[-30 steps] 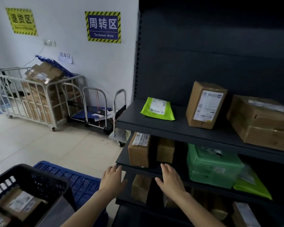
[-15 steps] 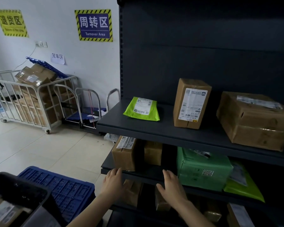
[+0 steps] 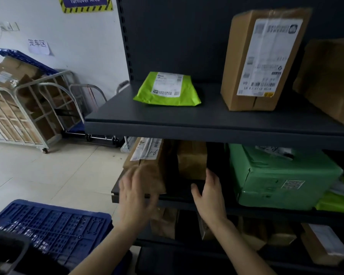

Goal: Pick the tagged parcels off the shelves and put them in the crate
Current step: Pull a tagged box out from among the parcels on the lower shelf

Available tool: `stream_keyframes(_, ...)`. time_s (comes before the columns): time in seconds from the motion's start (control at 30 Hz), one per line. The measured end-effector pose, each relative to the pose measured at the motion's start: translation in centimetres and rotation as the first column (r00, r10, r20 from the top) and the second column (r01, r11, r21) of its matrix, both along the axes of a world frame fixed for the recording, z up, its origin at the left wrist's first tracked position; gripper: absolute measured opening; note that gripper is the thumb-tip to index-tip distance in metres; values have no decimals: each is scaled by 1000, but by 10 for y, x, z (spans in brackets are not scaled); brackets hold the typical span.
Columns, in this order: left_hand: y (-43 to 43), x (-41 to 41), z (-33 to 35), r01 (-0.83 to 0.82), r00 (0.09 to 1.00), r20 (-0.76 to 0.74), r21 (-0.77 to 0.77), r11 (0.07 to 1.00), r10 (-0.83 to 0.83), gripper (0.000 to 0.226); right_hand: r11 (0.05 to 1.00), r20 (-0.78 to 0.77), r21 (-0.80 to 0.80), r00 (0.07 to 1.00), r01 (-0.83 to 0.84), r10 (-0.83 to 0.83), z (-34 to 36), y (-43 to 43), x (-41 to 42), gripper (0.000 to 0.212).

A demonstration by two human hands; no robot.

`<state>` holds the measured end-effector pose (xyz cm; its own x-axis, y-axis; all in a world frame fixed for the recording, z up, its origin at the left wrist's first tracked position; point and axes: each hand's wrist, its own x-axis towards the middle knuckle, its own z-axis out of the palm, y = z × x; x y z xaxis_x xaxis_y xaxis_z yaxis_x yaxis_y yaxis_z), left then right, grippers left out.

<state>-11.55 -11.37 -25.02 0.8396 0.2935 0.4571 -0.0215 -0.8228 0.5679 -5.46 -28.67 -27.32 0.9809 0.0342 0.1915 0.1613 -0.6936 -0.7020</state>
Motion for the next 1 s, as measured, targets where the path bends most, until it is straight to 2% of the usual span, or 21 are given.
stream_keyframes(0.03,-11,0,-4,87,995,48,48,995,-89,58,1000,10,13,1000,21,-21,-2,-1,5,66)
stream_keyframes(0.1,-36,4,-12,273,962,12,65,960,-274,57,997,14,39,998,65,-65,-6,-5,14,65)
stream_keyframes(0.17,-59,17,-16,355,932,-72,-35,934,-356,64,994,-11,74,997,83,-82,-9,-11,22,63)
stream_keyframes(0.3,-81,63,-13,196,931,-212,-397,897,-298,74,993,-60,117,998,23,-16,-14,-19,39,58)
stream_keyframes(0.37,-80,85,-8,75,936,-247,-554,829,-249,72,991,-88,131,996,-7,18,-16,-16,48,57)
stream_keyframes(0.43,-79,97,-7,4,937,-263,-648,762,-229,64,985,-103,167,992,-48,66,-18,-11,51,54)
stream_keyframes(0.57,-81,88,-11,-7,938,-234,-752,660,-257,55,955,-102,289,990,-68,101,-21,-6,38,53)
stream_keyframes(0.7,-85,56,-13,0,940,-219,-765,644,-261,52,952,-85,300,993,-57,87,-18,-18,8,51)
stream_keyframes(0.83,-91,25,-12,-5,946,-187,-823,568,-263,50,976,-41,213,998,-38,47,-10,-31,-23,51)
stream_keyframes(1.0,-97,0,-16,-146,932,-255,-914,378,-256,22,998,164,44,986,-39,31,9,-40,-44,46)
